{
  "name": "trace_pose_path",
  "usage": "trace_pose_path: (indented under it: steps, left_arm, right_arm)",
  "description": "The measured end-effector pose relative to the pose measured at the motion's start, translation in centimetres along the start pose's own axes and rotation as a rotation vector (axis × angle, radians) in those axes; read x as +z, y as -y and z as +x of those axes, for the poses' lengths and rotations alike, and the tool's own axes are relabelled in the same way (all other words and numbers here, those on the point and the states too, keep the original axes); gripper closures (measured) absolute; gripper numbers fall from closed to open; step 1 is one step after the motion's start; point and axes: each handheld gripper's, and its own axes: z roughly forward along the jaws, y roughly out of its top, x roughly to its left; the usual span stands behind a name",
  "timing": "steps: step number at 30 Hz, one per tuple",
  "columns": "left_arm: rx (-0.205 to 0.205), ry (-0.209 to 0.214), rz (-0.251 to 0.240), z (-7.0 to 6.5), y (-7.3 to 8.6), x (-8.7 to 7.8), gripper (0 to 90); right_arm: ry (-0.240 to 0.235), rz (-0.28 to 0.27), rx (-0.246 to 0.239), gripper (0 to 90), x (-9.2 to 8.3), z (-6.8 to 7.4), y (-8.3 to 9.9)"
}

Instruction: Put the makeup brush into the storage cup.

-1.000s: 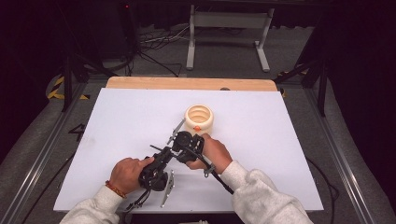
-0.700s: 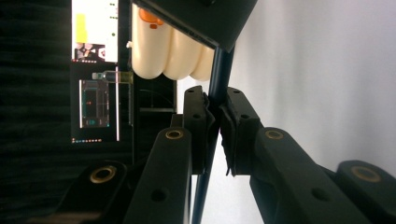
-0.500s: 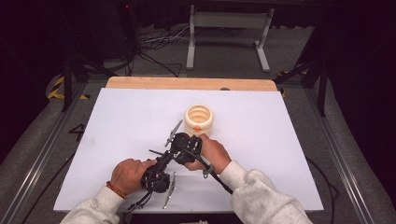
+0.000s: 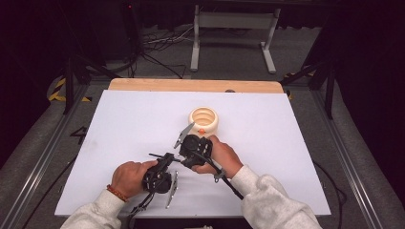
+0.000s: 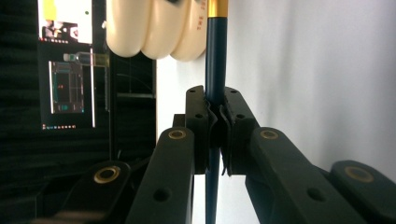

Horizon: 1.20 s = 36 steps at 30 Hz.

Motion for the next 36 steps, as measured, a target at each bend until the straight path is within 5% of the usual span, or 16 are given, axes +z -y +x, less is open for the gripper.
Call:
trace_pose_path:
  steps: [9,16,25,29,36]
  left_arm:
    - [-0.041,0.06,0.084,0.7,1.2,0.5,83.4]
    - [-0.14,0.11,0.061,1.2,1.9,0.8,83.4]
    - [-0.222,0.141,0.04,1.8,2.5,0.7,83.5]
    - [-0.292,0.163,0.03,2.4,3.0,0.6,83.5]
    - [-0.533,0.225,-0.086,3.8,4.5,0.4,83.5]
  right_arm:
    - [0.1,-0.144,-0.033,43.4,-2.5,-0.5,1.5]
    - [0.175,-0.246,-0.032,30.8,-3.8,-0.6,3.1]
    - [0.253,-0.284,-0.055,19.1,-4.1,-0.4,4.6]
    - [0.287,-0.313,-0.054,16.9,-4.4,-0.4,5.5]
    - [0.297,-0.354,-0.026,15.6,-5.0,-0.4,7.8]
